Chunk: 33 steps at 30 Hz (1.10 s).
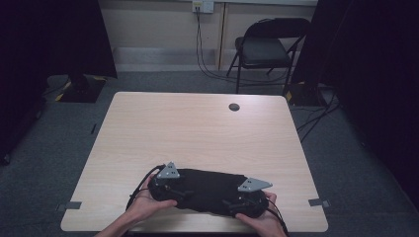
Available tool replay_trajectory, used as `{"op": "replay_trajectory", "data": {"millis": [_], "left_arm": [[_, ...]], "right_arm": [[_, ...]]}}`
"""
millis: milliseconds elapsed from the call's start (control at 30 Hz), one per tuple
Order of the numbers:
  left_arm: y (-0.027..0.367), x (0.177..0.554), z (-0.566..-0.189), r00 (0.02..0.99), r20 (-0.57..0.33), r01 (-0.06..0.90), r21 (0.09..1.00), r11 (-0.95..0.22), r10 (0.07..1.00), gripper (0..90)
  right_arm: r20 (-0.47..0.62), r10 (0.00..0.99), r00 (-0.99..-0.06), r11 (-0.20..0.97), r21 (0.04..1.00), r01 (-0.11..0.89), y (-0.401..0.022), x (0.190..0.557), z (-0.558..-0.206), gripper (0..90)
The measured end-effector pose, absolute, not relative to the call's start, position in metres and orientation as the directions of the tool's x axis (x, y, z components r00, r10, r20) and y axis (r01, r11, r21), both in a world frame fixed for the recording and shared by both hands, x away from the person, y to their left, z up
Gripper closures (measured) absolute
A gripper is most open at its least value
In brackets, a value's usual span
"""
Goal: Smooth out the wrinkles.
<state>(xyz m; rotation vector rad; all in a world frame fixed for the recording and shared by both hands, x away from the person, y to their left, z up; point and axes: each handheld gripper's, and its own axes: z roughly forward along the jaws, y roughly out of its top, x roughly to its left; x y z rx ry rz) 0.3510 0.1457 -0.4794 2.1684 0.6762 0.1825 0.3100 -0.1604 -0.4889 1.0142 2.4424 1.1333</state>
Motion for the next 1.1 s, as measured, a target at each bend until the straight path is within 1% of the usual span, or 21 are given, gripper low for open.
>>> {"op": "replay_trajectory", "data": {"millis": [133,300,333,433,567,600,633,700,833,900,1000,1100], "left_arm": [[0.146,0.369,-0.482,0.824,-0.063,0.399,0.771,-0.496,0.564,35.8],[0.149,0.39,-0.485,0.808,-0.052,0.395,0.787,-0.475,0.587,35.7],[0.148,0.395,-0.484,0.807,-0.045,0.394,0.784,-0.48,0.589,35.7],[0.147,0.405,-0.488,0.788,-0.046,0.394,0.805,-0.444,0.614,35.5],[0.143,0.414,-0.488,0.77,0.009,0.364,0.814,-0.452,0.638,34.0],[0.143,0.414,-0.488,0.77,0.009,0.364,0.814,-0.452,0.638,31.9],[0.143,0.414,-0.489,0.767,0.014,0.361,0.817,-0.45,0.642,31.9],[0.144,0.413,-0.487,0.766,-0.001,0.367,0.821,-0.437,0.643,30.9],[0.15,0.41,-0.478,0.752,-0.047,0.407,0.818,-0.407,0.658,29.7],[0.153,0.406,-0.473,0.755,-0.042,0.403,0.817,-0.412,0.654,29.4],[0.162,0.403,-0.469,0.75,-0.081,0.427,0.818,-0.386,0.657,28.3],[0.172,0.398,-0.464,0.739,-0.093,0.438,0.819,-0.371,0.667,27.3]], "right_arm": [[0.044,0.696,-0.716,0.44,0.762,0.475,-0.156,0.329,-0.492,23.3],[0.046,0.7,-0.713,0.42,0.781,0.463,-0.155,0.354,-0.495,23.4],[0.052,0.701,-0.711,0.414,0.783,0.464,-0.155,0.357,-0.496,23.4],[0.04,0.705,-0.708,0.42,0.782,0.462,-0.153,0.368,-0.496,23.4],[0.026,0.718,-0.696,0.412,0.79,0.455,-0.152,0.378,-0.497,23.4],[0.026,0.718,-0.696,0.412,0.79,0.455,-0.152,0.378,-0.497,23.4],[0.021,0.719,-0.694,0.411,0.792,0.45,-0.152,0.379,-0.498,23.4],[0.022,0.718,-0.695,0.411,0.793,0.449,-0.153,0.378,-0.497,23.3],[0.104,0.715,-0.691,0.355,0.798,0.487,-0.162,0.38,-0.49,23.6],[0.106,0.718,-0.688,0.351,0.798,0.489,-0.165,0.379,-0.484,23.6],[0.111,0.727,-0.677,0.331,0.808,0.488,-0.17,0.376,-0.477,23.6],[0.107,0.735,-0.67,0.319,0.817,0.48,-0.176,0.373,-0.471,23.4]]}}
